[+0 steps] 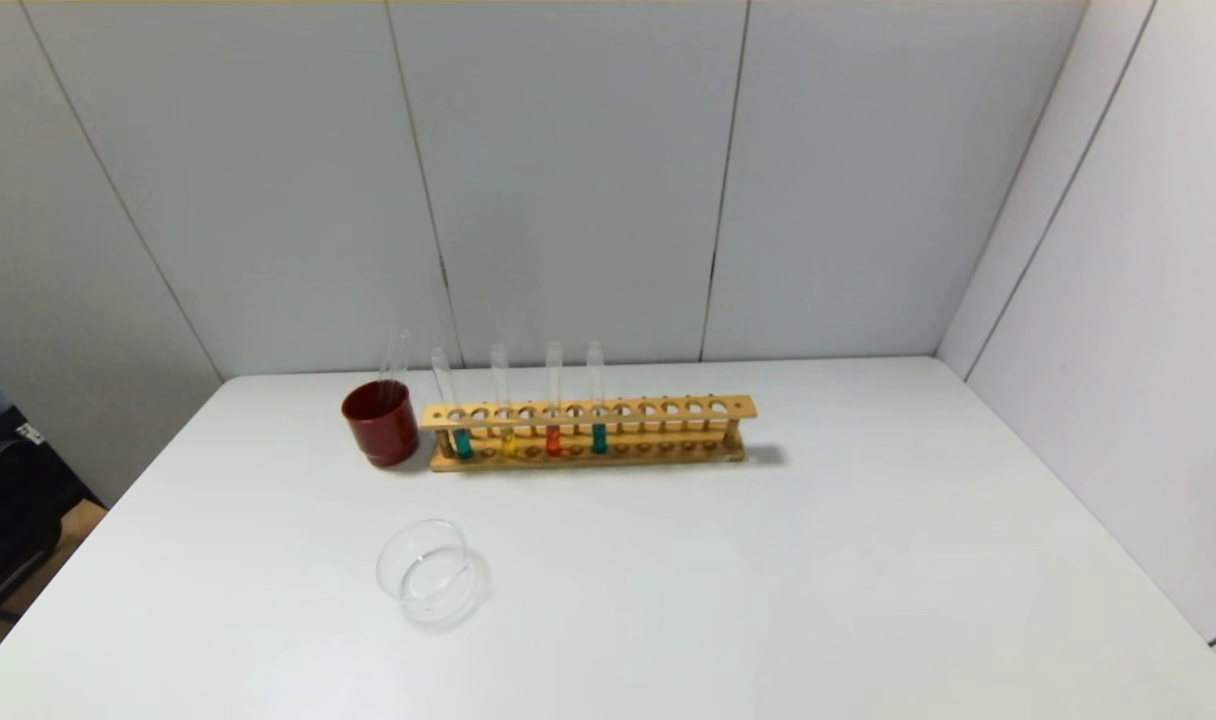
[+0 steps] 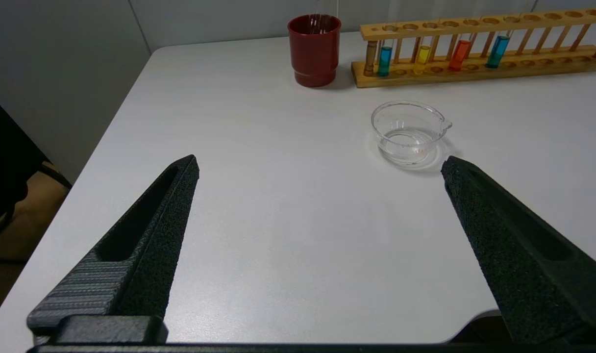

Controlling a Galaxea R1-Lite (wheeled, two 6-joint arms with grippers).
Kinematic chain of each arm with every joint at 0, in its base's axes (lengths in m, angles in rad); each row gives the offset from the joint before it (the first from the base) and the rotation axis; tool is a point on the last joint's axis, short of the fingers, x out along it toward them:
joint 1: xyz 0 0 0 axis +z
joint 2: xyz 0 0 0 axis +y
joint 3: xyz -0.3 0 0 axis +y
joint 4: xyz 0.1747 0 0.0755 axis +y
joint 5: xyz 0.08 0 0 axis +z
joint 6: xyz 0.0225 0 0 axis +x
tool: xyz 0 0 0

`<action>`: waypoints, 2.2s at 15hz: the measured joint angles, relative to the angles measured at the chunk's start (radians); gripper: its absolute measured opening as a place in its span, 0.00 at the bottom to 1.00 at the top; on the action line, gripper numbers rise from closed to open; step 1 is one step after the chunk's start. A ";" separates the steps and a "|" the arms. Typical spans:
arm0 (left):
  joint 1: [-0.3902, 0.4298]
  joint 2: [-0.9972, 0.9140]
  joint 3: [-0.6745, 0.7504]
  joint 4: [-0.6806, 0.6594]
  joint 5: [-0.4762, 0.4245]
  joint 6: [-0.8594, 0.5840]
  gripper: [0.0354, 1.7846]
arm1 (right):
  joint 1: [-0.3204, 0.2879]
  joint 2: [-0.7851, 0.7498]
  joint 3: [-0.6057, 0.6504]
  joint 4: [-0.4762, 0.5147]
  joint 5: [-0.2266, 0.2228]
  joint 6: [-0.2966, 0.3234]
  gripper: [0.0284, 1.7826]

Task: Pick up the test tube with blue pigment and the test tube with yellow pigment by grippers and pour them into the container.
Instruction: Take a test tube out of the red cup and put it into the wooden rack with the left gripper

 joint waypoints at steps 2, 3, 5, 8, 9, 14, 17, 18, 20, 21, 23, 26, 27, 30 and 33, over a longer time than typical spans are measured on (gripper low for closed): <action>0.000 0.000 0.000 -0.001 0.000 0.005 0.98 | 0.000 0.000 0.000 0.000 0.000 0.000 0.98; 0.000 0.000 0.000 -0.002 -0.001 0.007 0.98 | 0.000 0.000 0.000 0.000 0.000 0.000 0.98; 0.000 0.000 0.000 -0.004 0.000 0.009 0.98 | 0.000 0.000 0.000 0.000 0.000 0.000 0.98; 0.000 0.000 0.000 -0.004 0.000 0.005 0.98 | 0.000 0.000 0.000 0.000 0.000 0.000 0.98; 0.000 0.000 0.000 -0.005 0.000 0.003 0.98 | 0.000 0.000 0.000 0.000 0.000 0.000 0.98; -0.001 0.000 0.000 -0.007 0.001 0.004 0.98 | 0.000 0.000 0.000 0.000 0.000 0.000 0.98; 0.000 0.000 -0.028 -0.001 -0.003 0.008 0.98 | 0.000 0.000 0.000 0.000 0.000 0.000 0.98; 0.000 0.002 -0.060 0.014 -0.001 0.010 0.98 | 0.000 0.000 0.000 0.000 0.000 0.000 0.98; 0.000 0.004 -0.154 0.088 0.013 0.026 0.98 | 0.000 0.000 0.000 0.000 0.000 0.000 0.98; 0.000 0.006 -0.220 0.155 0.016 0.041 0.98 | 0.000 0.000 0.000 0.000 0.000 0.000 0.98; -0.001 0.028 -0.347 0.271 0.001 0.078 0.98 | 0.000 0.000 0.000 0.000 0.000 0.000 0.98; -0.001 0.139 -0.505 0.314 -0.041 0.110 0.98 | 0.000 0.000 0.000 0.000 0.000 0.000 0.98; -0.002 0.190 -0.545 0.302 -0.063 0.112 0.98 | 0.000 0.000 0.000 0.000 0.000 0.000 0.98; -0.003 0.363 -0.596 0.182 -0.093 0.113 0.98 | 0.000 0.000 0.000 0.000 0.000 0.000 0.98; -0.003 0.566 -0.613 0.020 -0.101 0.078 0.98 | 0.000 0.000 0.000 0.000 0.000 0.000 0.98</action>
